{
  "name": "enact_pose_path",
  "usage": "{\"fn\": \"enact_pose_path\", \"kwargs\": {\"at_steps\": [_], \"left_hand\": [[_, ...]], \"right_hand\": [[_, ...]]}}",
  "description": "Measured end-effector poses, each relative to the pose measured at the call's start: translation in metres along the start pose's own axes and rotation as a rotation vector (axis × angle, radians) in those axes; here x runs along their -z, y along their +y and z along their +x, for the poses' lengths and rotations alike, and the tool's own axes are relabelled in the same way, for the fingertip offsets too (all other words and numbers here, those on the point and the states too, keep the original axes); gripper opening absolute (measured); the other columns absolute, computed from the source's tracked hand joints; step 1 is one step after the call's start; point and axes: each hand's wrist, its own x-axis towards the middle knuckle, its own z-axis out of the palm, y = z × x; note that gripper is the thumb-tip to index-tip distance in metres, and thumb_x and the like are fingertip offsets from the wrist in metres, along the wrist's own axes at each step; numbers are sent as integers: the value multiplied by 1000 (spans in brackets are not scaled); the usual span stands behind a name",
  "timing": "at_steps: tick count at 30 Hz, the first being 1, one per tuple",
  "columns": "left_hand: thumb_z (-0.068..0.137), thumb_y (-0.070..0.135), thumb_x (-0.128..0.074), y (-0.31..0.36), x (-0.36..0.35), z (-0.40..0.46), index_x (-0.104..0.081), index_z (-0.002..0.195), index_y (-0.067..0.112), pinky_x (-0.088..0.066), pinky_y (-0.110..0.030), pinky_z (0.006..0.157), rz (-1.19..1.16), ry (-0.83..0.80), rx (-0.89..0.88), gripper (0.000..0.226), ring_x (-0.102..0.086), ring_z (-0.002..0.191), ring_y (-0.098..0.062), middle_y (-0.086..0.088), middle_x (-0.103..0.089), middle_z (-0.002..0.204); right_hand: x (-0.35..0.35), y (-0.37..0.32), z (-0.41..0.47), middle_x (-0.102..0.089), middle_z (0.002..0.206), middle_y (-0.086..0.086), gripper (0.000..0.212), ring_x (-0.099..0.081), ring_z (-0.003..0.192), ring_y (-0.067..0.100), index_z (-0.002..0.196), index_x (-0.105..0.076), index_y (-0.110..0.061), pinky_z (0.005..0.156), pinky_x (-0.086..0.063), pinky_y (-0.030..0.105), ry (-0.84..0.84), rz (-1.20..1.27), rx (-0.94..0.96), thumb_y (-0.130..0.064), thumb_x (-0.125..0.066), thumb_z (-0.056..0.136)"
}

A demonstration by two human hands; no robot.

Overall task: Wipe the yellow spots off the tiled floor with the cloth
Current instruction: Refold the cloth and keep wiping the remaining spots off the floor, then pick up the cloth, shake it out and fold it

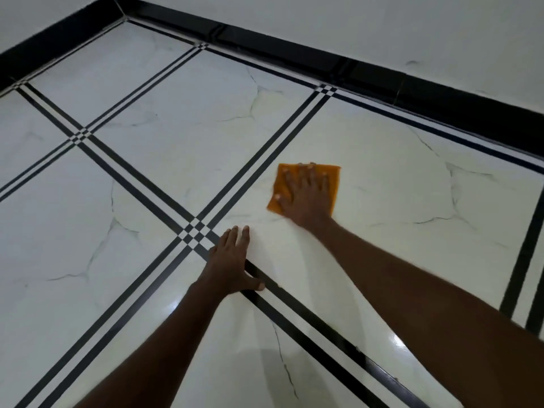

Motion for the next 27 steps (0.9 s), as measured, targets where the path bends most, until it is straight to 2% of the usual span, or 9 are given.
{"fn": "enact_pose_path", "kwargs": {"at_steps": [5,7,11,13,16,19,22,25,27], "left_hand": [[75,59,-76,-25,36,-15,-4,160,15,-20,-49,121,-32,-15,82,119,-7,153,-29,-12,-12,166],[75,58,-77,-36,43,-14,-7,160,15,-23,-52,120,-40,-30,126,118,-10,152,-31,-12,-14,165],[66,61,-80,-59,37,-14,-23,155,22,-33,-54,114,-48,-74,145,113,-24,146,-32,-11,-30,159],[70,58,-80,-63,29,-15,-16,158,21,-31,-52,116,-33,-86,157,114,-20,149,-32,-10,-21,163],[81,55,-73,-57,26,-24,-7,160,14,-22,-44,121,-39,-137,156,111,-11,153,-30,-12,-4,167],[83,55,-70,-48,43,-40,-31,154,13,-30,-41,118,-97,-174,135,92,-25,148,-28,-12,-28,160],[81,48,-75,-32,83,-60,-57,136,17,-40,-29,106,-318,-195,111,65,-50,132,-21,-5,-58,139],[76,58,-74,-15,150,-85,-62,131,19,-41,-29,102,-600,-177,125,69,-56,127,-19,-2,-63,133],[80,54,-75,-1,209,-103,-64,130,19,-44,-28,100,-816,-109,124,61,-60,120,-18,-1,-66,125]], "right_hand": [[7,36,-24,-23,167,20,63,-13,156,44,161,-28,-19,123,-11,64,137,37,-375,-45,-30,103],[-8,3,-59,-31,164,21,64,-21,153,45,158,-35,-21,123,-15,65,188,27,-245,-45,-28,99],[-34,-91,-70,-28,167,13,64,-19,156,37,160,-30,-28,125,-12,61,38,13,340,-48,-27,99],[-32,-95,-45,-31,166,11,64,-21,156,34,160,-30,-29,125,-12,59,-19,-19,404,-48,-22,99],[-10,-54,-14,-29,167,9,73,-18,157,33,159,-32,-27,125,-11,56,-65,3,112,-52,-8,95],[46,-12,-13,-26,167,13,62,-16,156,35,159,-30,-16,125,-12,55,-139,215,-287,-44,-17,105],[123,7,-27,-56,144,18,51,-50,134,38,142,-54,-5,117,-35,50,-296,723,-593,-39,-37,108],[216,-13,-49,-72,119,14,38,-66,114,33,124,-61,-13,105,-45,52,-298,1140,-647,-41,-41,107],[284,-37,-63,-72,115,15,33,-69,109,34,128,-54,-15,99,-51,57,-273,1308,-611,-38,-43,107]]}}
